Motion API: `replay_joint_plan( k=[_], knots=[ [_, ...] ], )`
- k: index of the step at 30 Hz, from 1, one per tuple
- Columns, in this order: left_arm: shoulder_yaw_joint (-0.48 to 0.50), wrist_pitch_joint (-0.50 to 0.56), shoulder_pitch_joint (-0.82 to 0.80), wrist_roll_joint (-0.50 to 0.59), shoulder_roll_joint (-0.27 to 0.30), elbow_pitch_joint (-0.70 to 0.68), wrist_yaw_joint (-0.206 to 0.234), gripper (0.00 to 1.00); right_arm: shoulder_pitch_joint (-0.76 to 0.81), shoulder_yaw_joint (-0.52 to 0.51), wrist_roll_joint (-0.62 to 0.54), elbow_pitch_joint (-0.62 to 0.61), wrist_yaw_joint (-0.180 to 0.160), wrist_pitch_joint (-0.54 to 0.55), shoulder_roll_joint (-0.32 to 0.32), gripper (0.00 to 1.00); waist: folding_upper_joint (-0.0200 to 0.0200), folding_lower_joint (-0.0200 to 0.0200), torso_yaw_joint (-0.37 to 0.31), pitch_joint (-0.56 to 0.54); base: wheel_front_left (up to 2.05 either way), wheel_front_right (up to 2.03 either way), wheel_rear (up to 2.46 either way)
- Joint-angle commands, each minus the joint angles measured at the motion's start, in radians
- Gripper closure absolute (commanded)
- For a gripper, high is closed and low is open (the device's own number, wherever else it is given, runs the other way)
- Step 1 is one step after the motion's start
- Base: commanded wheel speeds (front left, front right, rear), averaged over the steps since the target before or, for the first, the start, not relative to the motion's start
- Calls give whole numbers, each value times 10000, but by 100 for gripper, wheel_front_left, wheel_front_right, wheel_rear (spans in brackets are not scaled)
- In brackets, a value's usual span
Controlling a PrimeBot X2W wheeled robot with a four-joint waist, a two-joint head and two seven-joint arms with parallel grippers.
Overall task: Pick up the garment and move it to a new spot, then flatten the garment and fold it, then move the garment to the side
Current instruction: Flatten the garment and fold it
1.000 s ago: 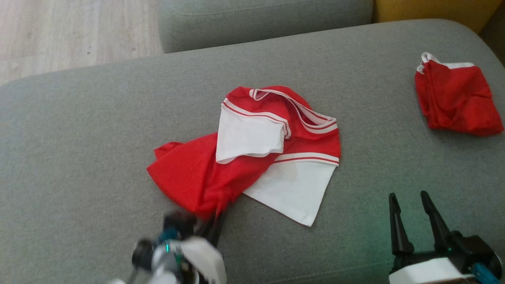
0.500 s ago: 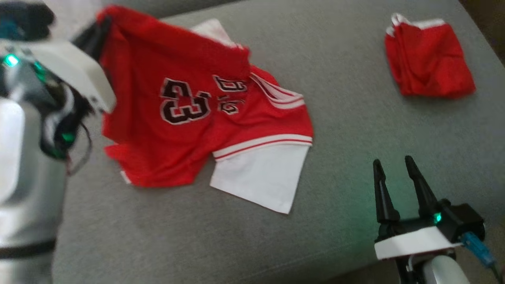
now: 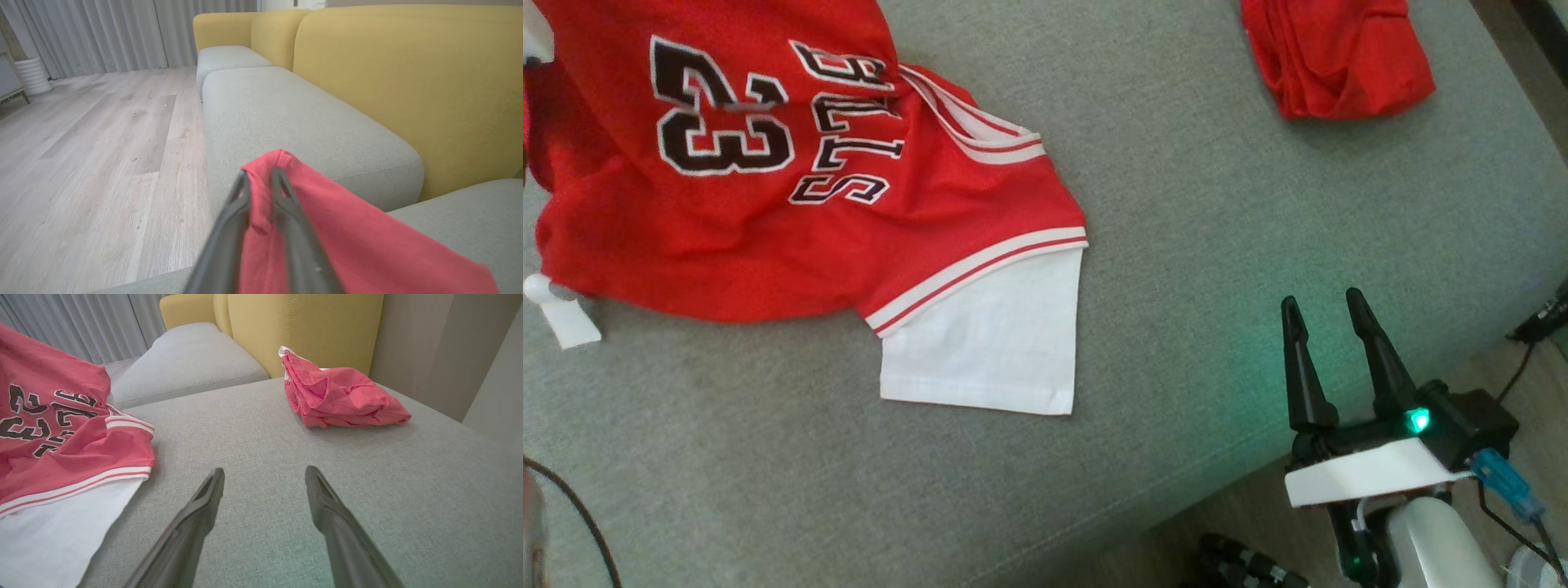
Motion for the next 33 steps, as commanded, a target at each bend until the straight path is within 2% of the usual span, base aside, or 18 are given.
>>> replay_joint_plan(
  k=[1, 3, 6, 11, 16, 21, 28, 33],
  knots=[
    [374, -229, -411, -51, 405, 74, 70, 0, -241, 214, 76, -203, 75, -107, -70, 0, 0, -1, -34, 58, 0, 0, 0],
    [321, -650, -478, -13, 350, 500, 56, 0, -245, 193, 88, -172, 75, -107, -70, 0, 0, -1, 78, -33, 0, 0, 0],
    [143, -894, -394, -63, 203, 1024, -224, 0, -202, 149, 38, -124, 75, -107, -70, 0, 0, -1, 345, -274, 0, 0, 0],
    [-45, -565, 115, -418, -126, 1543, -767, 0, -54, 7, -95, -84, 75, -107, -70, 0, 0, -1, 924, -825, 0, 0, 0],
    [-193, 613, 1061, -686, -87, 1883, -1006, 0, 86, 3, -187, -98, 75, -107, -70, 0, 0, -1, 1364, -1161, 0, 0, 0],
    [39, 1389, 1721, -967, 337, 1639, -861, 0, 167, 0, -236, -114, 75, -107, -70, 0, 0, -1, 1503, -1223, 0, 0, 0],
    [-301, 3874, 2760, -1565, 776, 523, -1451, 0, 403, -141, -270, -92, 75, -107, -70, 0, 0, -1, 1582, -1235, 0, 0, 0],
    [-519, 5342, 3444, -2176, 929, -626, -1606, 0, 305, -50, -197, -86, 75, -107, -70, 0, 0, -1, 1540, -1131, 0, 0, 0]
  ],
)
